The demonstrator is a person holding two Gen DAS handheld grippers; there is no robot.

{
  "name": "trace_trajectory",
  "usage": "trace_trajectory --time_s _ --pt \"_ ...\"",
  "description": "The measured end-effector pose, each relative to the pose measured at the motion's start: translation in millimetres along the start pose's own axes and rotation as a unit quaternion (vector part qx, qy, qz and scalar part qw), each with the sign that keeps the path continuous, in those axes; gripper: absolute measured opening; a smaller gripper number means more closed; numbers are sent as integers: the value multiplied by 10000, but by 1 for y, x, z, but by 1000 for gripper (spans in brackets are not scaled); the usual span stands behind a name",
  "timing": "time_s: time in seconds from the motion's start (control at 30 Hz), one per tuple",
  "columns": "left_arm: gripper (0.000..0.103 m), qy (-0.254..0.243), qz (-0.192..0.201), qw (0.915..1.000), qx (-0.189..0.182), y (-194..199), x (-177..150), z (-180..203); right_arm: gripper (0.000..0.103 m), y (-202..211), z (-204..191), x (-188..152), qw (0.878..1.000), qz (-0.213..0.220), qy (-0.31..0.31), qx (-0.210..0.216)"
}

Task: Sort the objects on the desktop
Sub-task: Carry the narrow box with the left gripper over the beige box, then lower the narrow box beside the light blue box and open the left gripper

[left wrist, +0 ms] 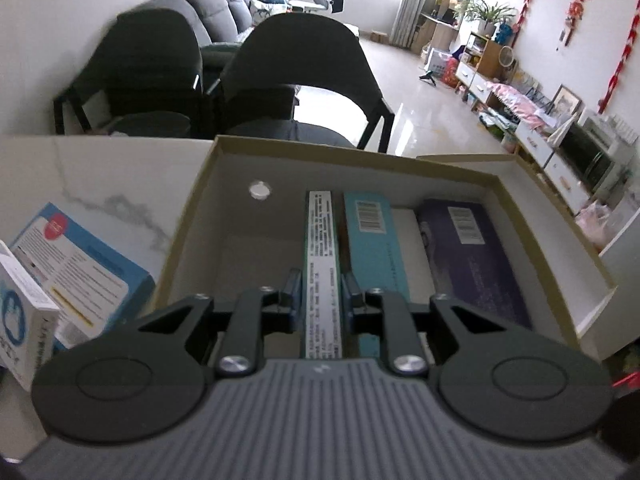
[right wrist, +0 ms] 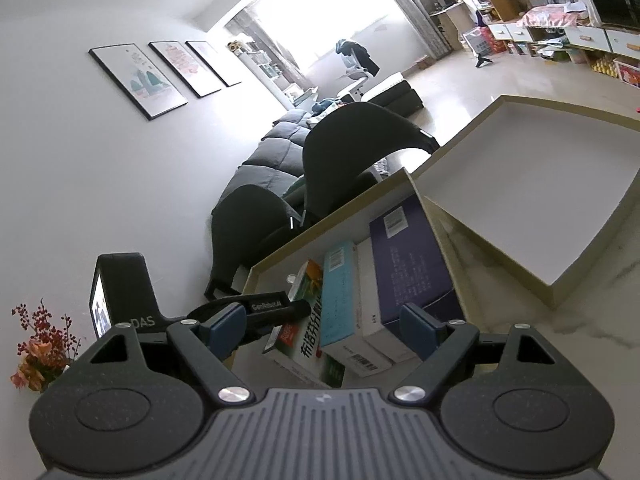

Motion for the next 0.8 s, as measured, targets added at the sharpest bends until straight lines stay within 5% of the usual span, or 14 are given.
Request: trace_trajectory --time_s 0.2,0.43,0.8 --pt "23 172 -289 9991 -274 -11 0 2 86 1 -1 0 10000 -19 -8 4" --pt "41 116 -611 9949 -792 -7 -6 1 87 7 -3 1 10000 24 -3 -33" --pt "41 -1823 -841 9735 -1093 22 -19 14 87 12 -8 2 10000 41 -3 58"
Point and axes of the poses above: each gripper's, at about its wrist camera, not at the fingertips, and y roughly against the way its jaws point, z to its right, x to its top, the point moved 6 cm from there along -y, roughly the way its jaws point, and after that the axes turned 4 degrees about z, right-handed, at the moved point
